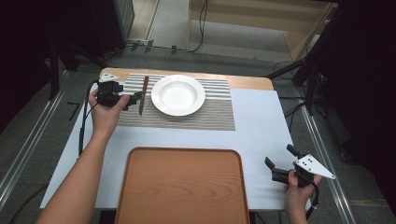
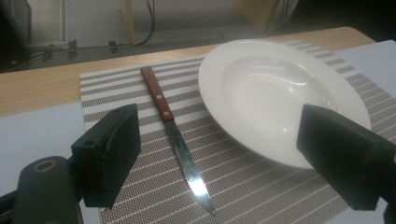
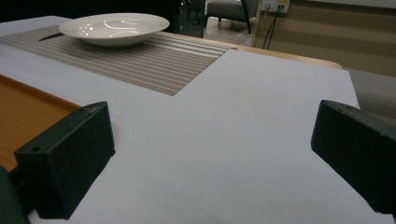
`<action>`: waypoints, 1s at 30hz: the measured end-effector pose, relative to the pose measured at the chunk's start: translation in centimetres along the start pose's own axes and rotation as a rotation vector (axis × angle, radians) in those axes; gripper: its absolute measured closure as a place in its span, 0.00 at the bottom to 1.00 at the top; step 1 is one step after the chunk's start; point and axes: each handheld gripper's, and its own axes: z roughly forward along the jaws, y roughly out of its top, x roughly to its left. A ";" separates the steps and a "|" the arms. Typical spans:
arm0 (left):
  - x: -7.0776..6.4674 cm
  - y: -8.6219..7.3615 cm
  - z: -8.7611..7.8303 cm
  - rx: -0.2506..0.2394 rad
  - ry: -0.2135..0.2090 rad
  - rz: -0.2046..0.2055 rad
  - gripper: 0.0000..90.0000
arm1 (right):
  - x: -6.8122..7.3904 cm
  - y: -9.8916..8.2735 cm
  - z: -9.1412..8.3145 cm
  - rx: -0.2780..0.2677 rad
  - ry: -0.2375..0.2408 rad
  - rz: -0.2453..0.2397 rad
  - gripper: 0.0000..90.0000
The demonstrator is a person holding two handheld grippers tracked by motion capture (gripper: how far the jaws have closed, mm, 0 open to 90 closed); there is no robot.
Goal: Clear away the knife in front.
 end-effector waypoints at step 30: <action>0.8 2.9 7.7 0.247 0.080 -0.078 0.40 | 0.0 0.0 0.2 0.005 0.003 -0.003 0.00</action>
